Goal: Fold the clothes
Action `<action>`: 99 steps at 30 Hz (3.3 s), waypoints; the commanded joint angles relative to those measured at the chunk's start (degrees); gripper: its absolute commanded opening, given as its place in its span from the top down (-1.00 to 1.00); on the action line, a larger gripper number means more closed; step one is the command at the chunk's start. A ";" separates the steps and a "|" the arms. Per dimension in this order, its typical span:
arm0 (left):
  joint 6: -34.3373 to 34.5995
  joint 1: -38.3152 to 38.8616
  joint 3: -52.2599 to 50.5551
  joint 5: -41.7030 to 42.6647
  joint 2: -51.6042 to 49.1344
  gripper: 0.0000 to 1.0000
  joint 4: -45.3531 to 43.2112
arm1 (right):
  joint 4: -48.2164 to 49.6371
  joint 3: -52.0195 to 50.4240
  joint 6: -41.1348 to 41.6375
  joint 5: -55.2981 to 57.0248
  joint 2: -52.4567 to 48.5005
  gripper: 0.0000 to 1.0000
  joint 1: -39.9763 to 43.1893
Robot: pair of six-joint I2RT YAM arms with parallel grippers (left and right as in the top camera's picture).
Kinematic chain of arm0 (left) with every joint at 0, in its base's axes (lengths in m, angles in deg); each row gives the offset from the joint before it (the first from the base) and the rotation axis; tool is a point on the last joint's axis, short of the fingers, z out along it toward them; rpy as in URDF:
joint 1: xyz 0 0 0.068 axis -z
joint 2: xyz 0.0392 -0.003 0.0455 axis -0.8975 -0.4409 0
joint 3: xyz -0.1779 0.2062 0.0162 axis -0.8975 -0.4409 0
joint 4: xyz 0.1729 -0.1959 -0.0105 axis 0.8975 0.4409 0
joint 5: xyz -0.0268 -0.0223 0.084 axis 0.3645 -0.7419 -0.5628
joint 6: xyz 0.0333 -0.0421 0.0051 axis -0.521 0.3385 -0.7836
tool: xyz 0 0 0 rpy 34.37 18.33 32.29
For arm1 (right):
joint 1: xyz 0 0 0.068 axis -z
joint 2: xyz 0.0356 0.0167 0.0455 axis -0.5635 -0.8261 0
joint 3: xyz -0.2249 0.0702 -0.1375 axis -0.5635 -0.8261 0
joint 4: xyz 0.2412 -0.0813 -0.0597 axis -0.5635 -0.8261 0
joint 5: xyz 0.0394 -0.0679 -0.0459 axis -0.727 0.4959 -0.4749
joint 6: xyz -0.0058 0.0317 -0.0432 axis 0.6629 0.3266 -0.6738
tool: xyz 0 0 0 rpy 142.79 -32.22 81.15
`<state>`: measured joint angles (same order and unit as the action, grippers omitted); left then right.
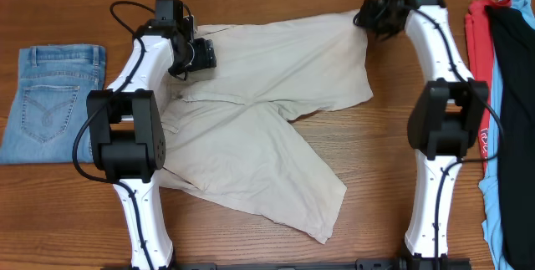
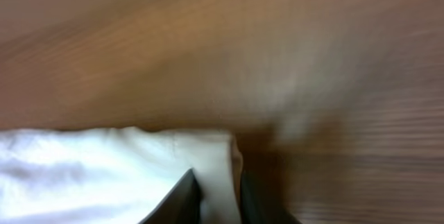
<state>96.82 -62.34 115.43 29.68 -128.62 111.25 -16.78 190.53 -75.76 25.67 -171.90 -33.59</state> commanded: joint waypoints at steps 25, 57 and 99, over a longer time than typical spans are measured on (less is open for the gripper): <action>3.65 -2.34 1.81 -4.04 -2.34 -0.64 2.95 | -24.02 -16.37 -2.97 5.77 4.72 0.20 -1.68; 1.95 -2.25 1.81 -4.09 -2.34 -0.48 6.91 | -20.72 -24.61 4.90 8.94 5.07 0.92 4.39; 0.59 8.90 34.49 -9.22 -2.10 -1.00 57.46 | -35.47 -11.74 -10.67 0.79 22.51 0.46 -6.36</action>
<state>95.46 -54.36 151.72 21.48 -131.06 168.39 -54.42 182.80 -83.74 28.01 -148.25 -36.38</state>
